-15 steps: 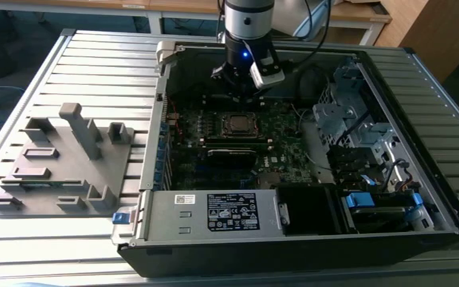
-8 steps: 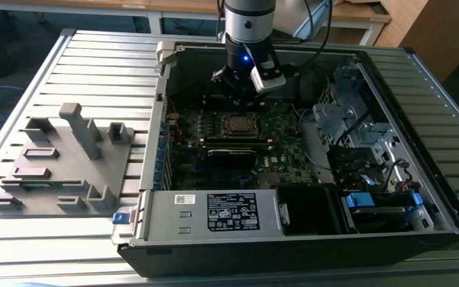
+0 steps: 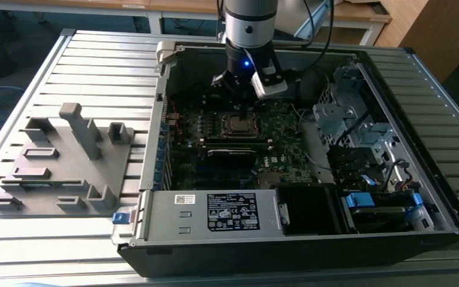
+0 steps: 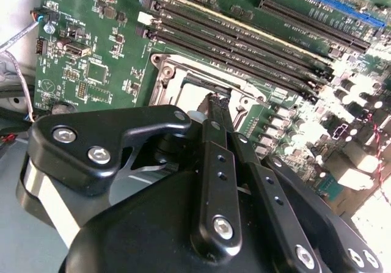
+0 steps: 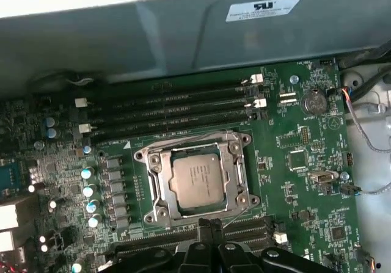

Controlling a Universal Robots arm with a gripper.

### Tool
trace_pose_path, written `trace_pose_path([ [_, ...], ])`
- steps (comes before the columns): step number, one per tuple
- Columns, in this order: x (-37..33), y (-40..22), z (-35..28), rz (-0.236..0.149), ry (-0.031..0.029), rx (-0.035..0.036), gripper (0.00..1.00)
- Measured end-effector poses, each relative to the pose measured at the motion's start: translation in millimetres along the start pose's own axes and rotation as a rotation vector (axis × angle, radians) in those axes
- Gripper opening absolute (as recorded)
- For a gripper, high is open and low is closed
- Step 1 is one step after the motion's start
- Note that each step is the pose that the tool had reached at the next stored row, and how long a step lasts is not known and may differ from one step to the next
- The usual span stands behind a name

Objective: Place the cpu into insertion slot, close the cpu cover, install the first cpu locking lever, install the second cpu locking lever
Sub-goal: 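Install the second cpu locking lever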

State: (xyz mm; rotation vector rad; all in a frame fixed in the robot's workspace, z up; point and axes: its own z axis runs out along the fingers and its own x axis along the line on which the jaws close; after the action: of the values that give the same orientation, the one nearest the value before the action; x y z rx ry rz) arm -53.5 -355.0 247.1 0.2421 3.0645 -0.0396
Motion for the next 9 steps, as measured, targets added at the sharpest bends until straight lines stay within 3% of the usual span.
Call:
trace_pose_path([
  [9, -1.0, -8.1, 1.1, -0.030, -0.0008, -0.0011, 0.10],
])
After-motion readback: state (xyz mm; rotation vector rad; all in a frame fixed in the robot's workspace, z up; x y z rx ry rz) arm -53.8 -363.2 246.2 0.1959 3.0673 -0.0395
